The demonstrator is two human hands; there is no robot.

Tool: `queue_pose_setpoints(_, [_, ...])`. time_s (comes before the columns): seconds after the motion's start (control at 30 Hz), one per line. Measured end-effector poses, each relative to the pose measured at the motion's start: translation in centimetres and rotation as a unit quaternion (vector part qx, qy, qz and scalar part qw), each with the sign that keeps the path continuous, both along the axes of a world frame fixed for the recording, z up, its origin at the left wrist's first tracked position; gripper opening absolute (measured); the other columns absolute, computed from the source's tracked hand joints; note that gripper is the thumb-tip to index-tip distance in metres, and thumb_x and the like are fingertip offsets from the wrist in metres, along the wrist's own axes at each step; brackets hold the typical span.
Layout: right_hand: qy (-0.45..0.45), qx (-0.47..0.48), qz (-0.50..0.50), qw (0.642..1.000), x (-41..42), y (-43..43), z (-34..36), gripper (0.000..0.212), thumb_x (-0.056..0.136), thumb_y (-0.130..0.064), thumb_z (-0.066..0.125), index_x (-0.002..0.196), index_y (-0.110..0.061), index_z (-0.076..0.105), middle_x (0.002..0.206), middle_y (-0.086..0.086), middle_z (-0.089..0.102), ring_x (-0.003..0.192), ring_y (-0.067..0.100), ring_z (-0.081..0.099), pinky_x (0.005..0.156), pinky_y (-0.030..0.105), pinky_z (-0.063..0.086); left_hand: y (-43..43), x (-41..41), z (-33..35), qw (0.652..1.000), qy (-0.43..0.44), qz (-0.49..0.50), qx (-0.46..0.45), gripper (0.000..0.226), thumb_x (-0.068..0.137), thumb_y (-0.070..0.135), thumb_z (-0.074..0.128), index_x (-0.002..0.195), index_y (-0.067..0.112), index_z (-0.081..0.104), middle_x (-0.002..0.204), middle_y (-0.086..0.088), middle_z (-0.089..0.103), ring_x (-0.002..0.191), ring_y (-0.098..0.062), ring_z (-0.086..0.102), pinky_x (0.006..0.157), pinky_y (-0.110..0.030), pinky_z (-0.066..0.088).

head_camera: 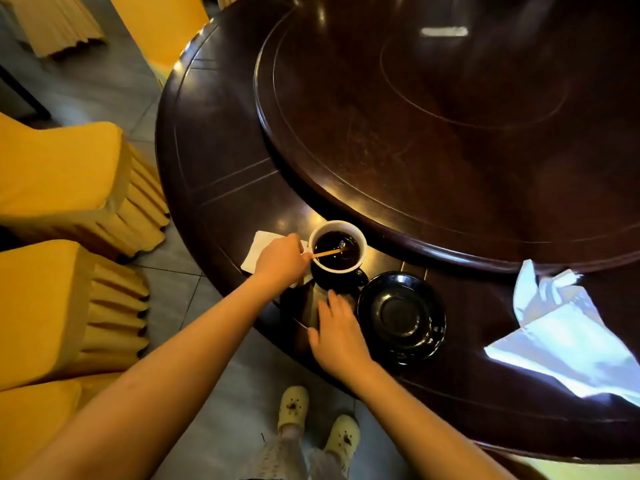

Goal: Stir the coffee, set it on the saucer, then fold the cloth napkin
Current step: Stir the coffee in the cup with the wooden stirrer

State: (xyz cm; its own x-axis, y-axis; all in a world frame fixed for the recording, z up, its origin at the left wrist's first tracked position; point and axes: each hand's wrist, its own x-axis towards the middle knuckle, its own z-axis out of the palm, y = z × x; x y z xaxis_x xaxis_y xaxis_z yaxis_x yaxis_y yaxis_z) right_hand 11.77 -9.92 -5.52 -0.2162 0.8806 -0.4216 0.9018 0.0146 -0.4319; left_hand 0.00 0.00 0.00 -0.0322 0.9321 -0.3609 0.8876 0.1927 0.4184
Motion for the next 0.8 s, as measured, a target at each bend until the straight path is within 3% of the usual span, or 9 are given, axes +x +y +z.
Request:
queue_pose_setpoints(0.07, [-0.029,0.029,0.012,0.999,-0.9,-0.8,-1.1,0.063,0.093,-0.036,0.044,0.145,-0.008,0.020,0.156,0.015,0.014,0.144,0.031,0.010,0.117,0.044,0.012,0.2,-0.3,-0.1,0.998,-0.045,0.024,-0.020,0.021,0.089,0.028,0.056,0.092,0.008,0.058,0.092,-0.013,0.067,0.087,-0.028,0.061,0.077,-0.039,0.050])
queue_pose_setpoints(0.13, [-0.067,0.072,0.013,0.995,-1.1,-1.8,-2.7,0.063,0.088,-0.041,0.050,0.141,-0.010,0.035,0.150,0.016,0.032,0.139,0.033,0.029,0.111,0.048,0.026,0.2,-0.5,-0.1,0.995,-0.076,0.037,-0.049,0.016,0.088,0.026,0.058,0.080,0.012,0.058,0.082,-0.009,0.067,0.081,-0.025,0.063,0.077,-0.040,0.054])
queue_pose_setpoints(0.2, [-0.084,0.101,0.010,0.991,-0.7,-2.2,-4.2,0.061,0.085,-0.045,0.042,0.137,-0.012,0.043,0.144,0.014,0.043,0.133,0.030,0.040,0.105,0.049,0.033,0.3,-0.8,-0.2,0.991,-0.105,0.053,-0.070,0.021,0.089,0.020,0.056,0.068,0.017,0.055,0.070,-0.004,0.063,0.070,-0.019,0.061,0.065,-0.031,0.054])
queue_pose_setpoints(0.3, [-0.088,0.124,0.027,0.988,0.1,-2.3,-4.8,0.063,0.087,-0.049,0.031,0.140,-0.015,0.037,0.148,0.011,0.039,0.136,0.027,0.035,0.107,0.048,0.029,0.3,-1.2,0.3,0.985,-0.129,0.073,-0.091,0.022,0.089,0.015,0.054,0.067,0.014,0.056,0.063,-0.002,0.060,0.055,-0.011,0.053,0.049,-0.019,0.043])
queue_pose_setpoints(0.53, [-0.086,0.130,0.035,0.987,0.1,-2.5,-5.8,0.063,0.090,-0.050,0.031,0.143,-0.016,0.032,0.150,0.010,0.035,0.139,0.026,0.030,0.115,0.045,0.019,0.9,-2.5,1.8,0.978,-0.125,0.111,-0.123,0.012,0.084,0.012,0.058,0.076,0.004,0.062,0.061,-0.005,0.058,0.053,-0.015,0.048,0.051,-0.024,0.042])
queue_pose_setpoints(0.8, [-0.076,0.137,0.041,0.987,0.3,-2.6,-6.4,0.063,0.092,-0.050,0.029,0.145,-0.017,0.025,0.153,0.010,0.028,0.142,0.025,0.021,0.111,0.041,0.009,0.8,-5.2,3.9,0.982,-0.101,0.106,-0.124,0.008,0.082,0.011,0.062,0.077,0.005,0.062,0.060,-0.006,0.056,0.052,-0.016,0.046,0.050,-0.024,0.039])
